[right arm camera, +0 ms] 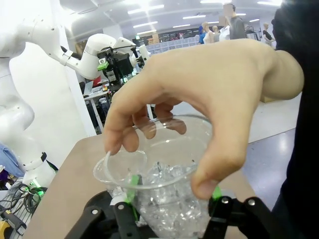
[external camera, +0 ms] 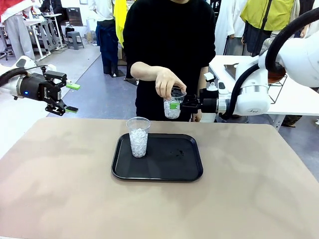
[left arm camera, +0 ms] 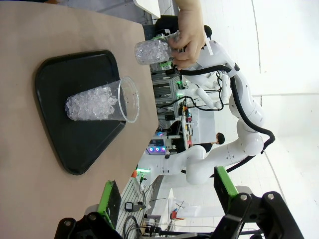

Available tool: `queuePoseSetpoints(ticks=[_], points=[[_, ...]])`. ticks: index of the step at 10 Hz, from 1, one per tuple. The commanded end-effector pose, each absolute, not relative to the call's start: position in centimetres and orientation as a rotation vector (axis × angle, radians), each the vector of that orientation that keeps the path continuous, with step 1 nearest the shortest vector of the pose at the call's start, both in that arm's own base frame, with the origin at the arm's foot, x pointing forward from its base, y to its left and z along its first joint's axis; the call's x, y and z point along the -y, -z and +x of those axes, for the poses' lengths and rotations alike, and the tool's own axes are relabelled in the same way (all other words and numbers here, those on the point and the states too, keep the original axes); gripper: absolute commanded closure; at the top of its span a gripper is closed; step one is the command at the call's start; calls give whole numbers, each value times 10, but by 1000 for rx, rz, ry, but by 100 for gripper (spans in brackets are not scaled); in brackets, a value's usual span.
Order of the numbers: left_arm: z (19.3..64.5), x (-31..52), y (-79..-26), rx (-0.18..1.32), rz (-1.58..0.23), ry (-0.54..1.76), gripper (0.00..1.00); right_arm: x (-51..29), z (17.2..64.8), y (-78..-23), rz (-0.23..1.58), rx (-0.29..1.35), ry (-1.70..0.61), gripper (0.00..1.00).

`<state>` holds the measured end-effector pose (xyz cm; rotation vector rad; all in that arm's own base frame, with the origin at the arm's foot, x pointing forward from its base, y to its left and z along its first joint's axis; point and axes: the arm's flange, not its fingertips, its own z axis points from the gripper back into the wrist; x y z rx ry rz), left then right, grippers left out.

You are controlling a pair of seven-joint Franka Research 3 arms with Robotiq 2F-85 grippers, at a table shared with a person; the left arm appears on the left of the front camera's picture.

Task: Pour the drink into the iced cup.
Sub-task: Open the gripper to release the iced cup you were holding.

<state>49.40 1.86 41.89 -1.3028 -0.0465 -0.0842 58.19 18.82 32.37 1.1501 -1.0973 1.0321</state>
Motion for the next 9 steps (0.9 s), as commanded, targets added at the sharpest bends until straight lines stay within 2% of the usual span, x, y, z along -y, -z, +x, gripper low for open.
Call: queuePoseSetpoints(ticks=[1, 2, 4, 9], points=[[492, -18, -420, 46, -1307, 74, 0, -178, 576, -328, 1133, 1116, -1023, 36], [492, -18, -420, 46, -1307, 74, 0, -178, 576, -329, 1152, 1094, -1031, 36], [492, -18, -420, 46, -1307, 74, 0, -174, 574, -328, 1165, 1071, -1012, 0], [492, -18, -420, 46, -1307, 74, 0, -133, 569, -338, 1120, 1097, -968, 0]])
